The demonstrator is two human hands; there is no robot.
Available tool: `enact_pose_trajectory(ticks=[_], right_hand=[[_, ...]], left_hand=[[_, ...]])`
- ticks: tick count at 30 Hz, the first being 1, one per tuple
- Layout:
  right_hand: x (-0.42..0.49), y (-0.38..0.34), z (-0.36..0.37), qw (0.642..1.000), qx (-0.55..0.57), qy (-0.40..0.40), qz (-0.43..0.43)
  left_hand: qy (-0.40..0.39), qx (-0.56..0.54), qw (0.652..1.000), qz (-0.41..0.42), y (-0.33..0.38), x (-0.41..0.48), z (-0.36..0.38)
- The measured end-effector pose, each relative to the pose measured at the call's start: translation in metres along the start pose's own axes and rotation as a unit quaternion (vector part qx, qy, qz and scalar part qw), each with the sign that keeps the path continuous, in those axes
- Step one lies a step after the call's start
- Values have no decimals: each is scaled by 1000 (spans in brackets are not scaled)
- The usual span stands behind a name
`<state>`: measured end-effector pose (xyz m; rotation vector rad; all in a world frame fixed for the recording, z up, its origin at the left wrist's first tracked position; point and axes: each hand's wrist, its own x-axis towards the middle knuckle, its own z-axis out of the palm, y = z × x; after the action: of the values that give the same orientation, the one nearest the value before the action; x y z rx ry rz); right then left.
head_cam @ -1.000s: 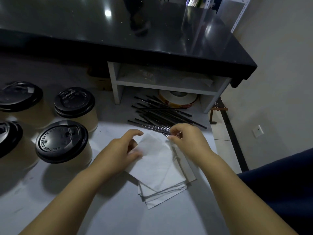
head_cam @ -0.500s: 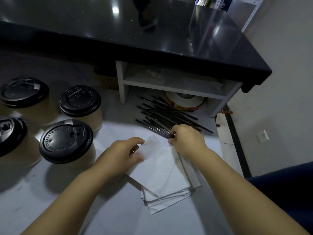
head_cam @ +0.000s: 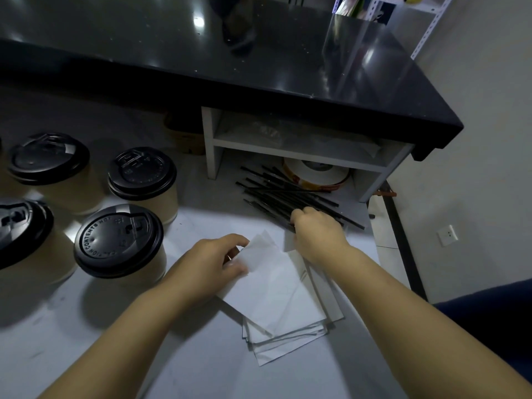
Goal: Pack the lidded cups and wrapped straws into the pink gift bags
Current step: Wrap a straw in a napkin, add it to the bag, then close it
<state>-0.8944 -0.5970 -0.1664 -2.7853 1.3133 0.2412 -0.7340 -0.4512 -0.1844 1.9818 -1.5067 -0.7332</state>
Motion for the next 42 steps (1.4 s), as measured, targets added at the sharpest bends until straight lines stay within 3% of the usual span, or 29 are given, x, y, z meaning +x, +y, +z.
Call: enact_pose_trajectory(ticks=[4,11,15,26,35,42], right_hand=[[1,10,-6,996,85,-3,16],[-5,24,-18,971,220,64,69],[-16,28,-27,965,236,96,60],[-67,2,-53,966,216,140,-28],[-97,-80,-123,915,275,285,-73],[-119,-201,-156,888,307,317,-130]], left_hand=[[2,4,1000,-2,-1,-2,-1],[1,8,1000,-7,7,-3,-7],[17,15,1000,-3,23,-10,-15],[147,43,982,110,74,-69,-84],[243,84,954,158,65,-136,-177],[290,127,936,154,9,-213,-264]])
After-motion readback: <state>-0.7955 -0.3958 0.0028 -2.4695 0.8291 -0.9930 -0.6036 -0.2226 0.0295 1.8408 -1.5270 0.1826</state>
